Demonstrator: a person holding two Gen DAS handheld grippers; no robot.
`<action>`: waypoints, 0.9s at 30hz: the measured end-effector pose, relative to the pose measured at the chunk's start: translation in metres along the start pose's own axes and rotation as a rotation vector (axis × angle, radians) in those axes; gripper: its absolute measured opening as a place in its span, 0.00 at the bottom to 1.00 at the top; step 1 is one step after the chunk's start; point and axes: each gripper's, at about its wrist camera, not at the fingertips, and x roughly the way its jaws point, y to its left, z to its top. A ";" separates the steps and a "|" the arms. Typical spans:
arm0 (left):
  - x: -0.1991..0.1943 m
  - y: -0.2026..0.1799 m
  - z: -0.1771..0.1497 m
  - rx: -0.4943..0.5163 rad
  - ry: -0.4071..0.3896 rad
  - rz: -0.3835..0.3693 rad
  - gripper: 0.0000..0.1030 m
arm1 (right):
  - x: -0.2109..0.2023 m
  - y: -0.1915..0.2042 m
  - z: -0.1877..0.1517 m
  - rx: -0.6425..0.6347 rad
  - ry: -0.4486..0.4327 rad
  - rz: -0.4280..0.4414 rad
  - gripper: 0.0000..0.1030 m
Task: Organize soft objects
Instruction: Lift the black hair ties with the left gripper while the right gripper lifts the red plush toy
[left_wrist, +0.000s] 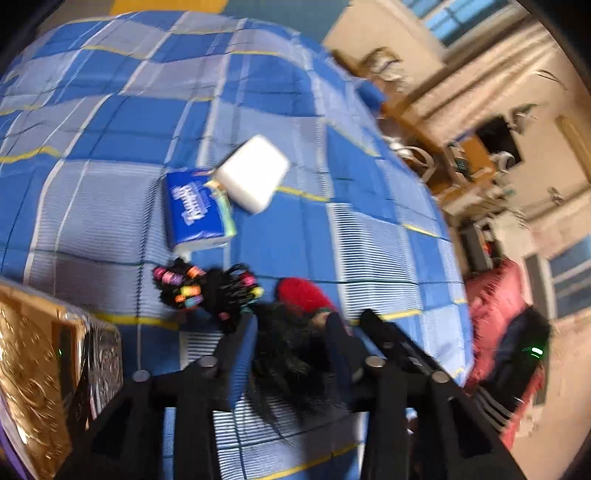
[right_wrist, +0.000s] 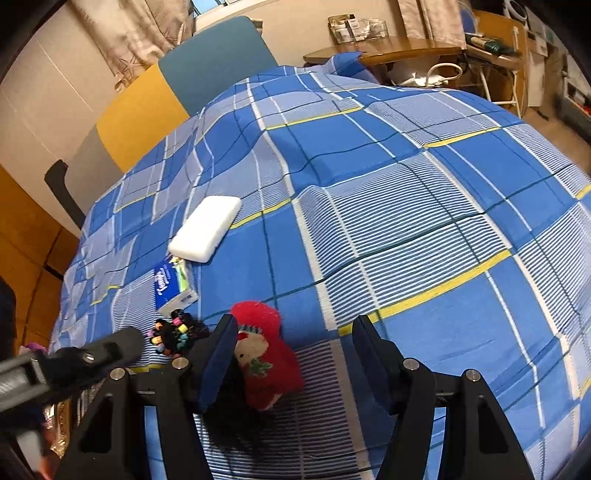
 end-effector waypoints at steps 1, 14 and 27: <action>0.005 0.002 0.000 -0.021 0.010 0.013 0.50 | 0.001 0.000 0.000 -0.004 0.003 -0.007 0.64; 0.061 0.026 0.012 -0.182 0.072 0.071 0.59 | -0.006 -0.007 0.005 0.037 -0.015 0.001 0.64; 0.026 0.020 -0.007 -0.129 -0.040 -0.033 0.13 | 0.001 -0.008 0.002 0.043 0.010 0.008 0.64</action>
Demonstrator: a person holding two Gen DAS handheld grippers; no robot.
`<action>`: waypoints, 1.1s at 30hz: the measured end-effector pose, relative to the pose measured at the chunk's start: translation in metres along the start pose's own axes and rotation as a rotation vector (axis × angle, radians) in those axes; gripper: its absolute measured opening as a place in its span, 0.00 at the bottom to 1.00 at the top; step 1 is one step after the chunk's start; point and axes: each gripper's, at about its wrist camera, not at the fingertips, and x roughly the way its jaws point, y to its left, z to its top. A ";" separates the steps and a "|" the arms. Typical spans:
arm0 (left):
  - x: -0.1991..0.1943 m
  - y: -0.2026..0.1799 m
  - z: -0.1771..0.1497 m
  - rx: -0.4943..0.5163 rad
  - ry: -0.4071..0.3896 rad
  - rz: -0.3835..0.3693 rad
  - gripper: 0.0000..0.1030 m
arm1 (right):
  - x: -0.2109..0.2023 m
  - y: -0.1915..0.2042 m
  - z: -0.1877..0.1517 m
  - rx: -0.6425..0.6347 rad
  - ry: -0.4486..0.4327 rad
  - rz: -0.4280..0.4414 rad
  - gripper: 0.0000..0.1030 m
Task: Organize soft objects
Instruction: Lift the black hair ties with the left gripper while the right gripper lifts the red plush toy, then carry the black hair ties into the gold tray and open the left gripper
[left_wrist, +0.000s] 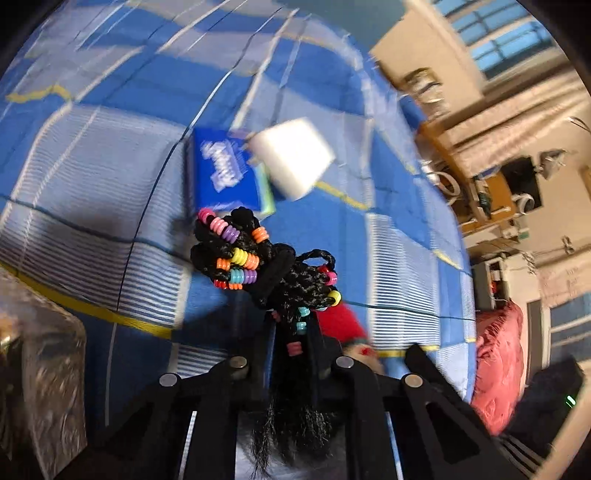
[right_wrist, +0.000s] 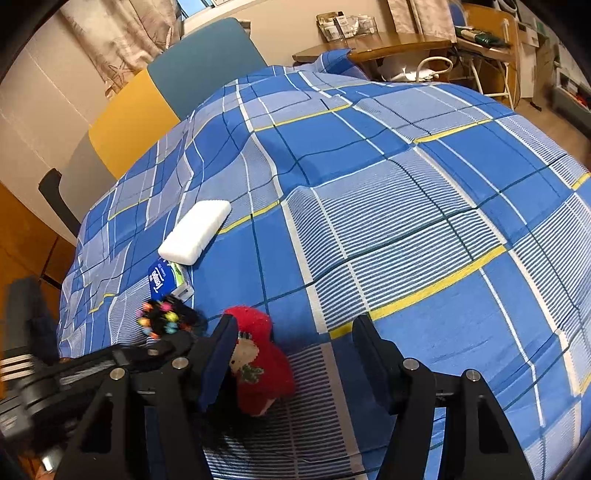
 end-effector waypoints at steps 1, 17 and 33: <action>-0.006 -0.003 0.000 0.011 -0.015 -0.012 0.13 | 0.001 0.000 0.000 0.000 0.004 0.003 0.64; -0.116 -0.028 0.005 0.198 -0.162 -0.129 0.13 | 0.040 0.046 -0.024 -0.269 0.094 -0.061 0.49; -0.252 0.037 -0.001 0.282 -0.327 -0.123 0.13 | 0.030 0.057 -0.033 -0.368 0.040 -0.087 0.23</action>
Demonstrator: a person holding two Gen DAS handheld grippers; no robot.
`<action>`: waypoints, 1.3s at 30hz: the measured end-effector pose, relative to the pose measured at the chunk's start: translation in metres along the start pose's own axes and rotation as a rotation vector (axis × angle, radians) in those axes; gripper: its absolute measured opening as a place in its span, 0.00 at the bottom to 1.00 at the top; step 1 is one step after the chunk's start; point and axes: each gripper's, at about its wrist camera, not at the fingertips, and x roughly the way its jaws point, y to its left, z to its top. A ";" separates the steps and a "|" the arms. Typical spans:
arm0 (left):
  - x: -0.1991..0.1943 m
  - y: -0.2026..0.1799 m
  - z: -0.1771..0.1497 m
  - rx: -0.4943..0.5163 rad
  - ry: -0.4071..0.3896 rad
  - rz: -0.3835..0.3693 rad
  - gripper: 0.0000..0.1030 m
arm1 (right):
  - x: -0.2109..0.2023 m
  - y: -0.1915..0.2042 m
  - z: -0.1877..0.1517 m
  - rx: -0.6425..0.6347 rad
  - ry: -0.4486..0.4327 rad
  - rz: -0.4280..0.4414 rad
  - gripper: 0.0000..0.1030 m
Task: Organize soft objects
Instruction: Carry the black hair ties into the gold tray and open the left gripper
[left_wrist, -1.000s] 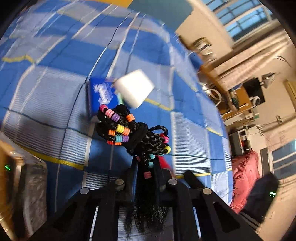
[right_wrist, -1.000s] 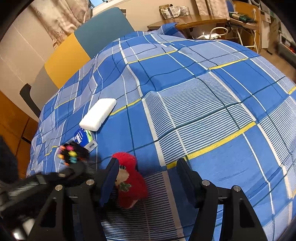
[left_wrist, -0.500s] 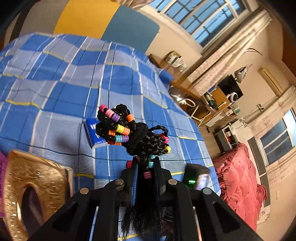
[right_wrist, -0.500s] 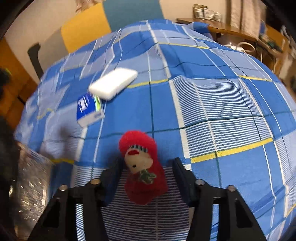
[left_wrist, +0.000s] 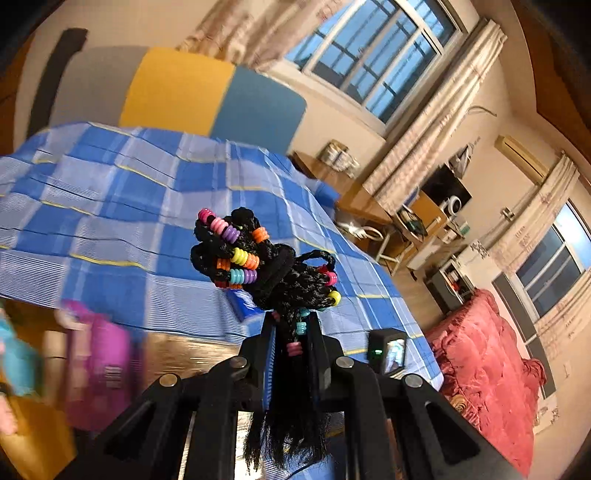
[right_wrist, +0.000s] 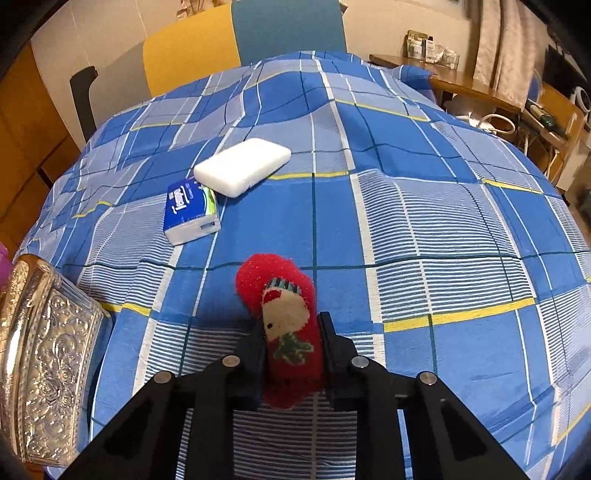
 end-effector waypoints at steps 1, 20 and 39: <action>-0.010 0.008 0.001 0.000 -0.011 0.013 0.13 | -0.002 0.000 0.000 0.003 -0.006 -0.002 0.23; -0.081 0.208 -0.069 -0.228 0.076 0.259 0.13 | -0.045 -0.043 0.003 0.211 -0.180 -0.010 0.23; -0.059 0.260 -0.115 -0.384 0.093 0.372 0.43 | -0.046 -0.044 0.002 0.207 -0.194 -0.019 0.23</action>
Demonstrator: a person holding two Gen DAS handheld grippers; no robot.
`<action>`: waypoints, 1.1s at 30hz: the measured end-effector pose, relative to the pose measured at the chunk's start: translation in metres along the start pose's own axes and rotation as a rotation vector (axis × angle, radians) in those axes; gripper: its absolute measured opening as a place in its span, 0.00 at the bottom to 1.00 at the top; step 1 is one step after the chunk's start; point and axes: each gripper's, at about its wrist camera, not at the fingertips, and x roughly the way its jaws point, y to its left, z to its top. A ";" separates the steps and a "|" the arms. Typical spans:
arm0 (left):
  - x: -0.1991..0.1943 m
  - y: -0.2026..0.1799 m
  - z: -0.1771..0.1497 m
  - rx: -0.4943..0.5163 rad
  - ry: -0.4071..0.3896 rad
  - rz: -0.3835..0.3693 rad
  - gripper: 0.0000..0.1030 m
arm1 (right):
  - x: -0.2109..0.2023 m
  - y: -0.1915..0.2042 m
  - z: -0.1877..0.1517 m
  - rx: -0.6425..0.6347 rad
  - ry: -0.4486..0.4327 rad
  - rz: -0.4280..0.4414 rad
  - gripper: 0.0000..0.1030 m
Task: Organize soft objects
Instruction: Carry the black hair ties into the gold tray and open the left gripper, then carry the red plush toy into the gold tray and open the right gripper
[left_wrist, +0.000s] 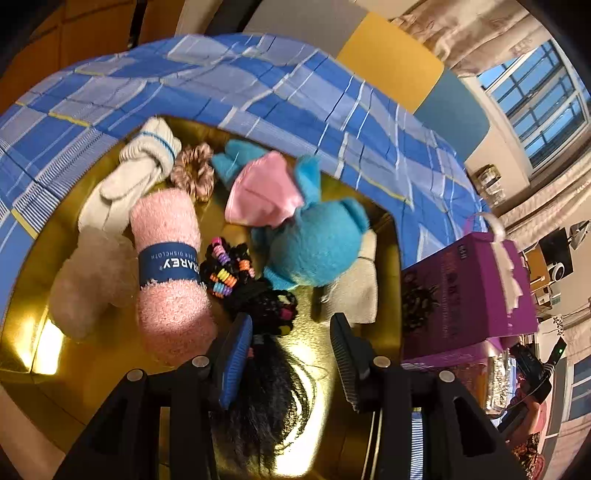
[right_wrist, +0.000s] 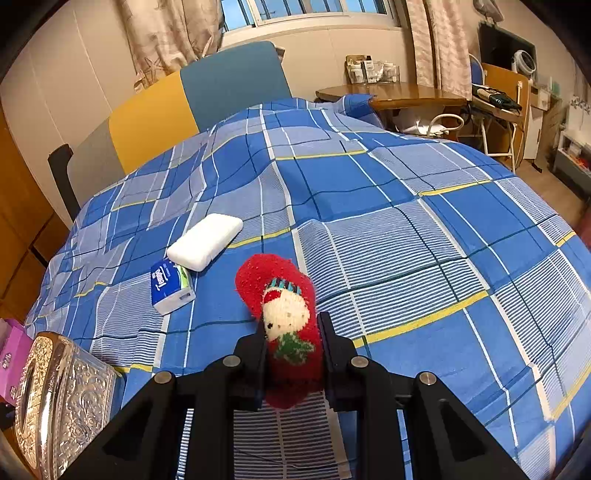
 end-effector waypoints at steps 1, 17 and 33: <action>-0.004 -0.001 -0.002 0.004 -0.014 -0.005 0.43 | -0.002 0.000 0.000 0.001 -0.009 0.000 0.23; -0.048 -0.010 -0.036 0.130 -0.105 0.025 0.43 | -0.101 0.068 0.005 -0.091 -0.196 0.072 0.23; -0.098 0.030 -0.050 0.131 -0.190 0.012 0.43 | -0.152 0.282 -0.057 -0.372 -0.101 0.497 0.23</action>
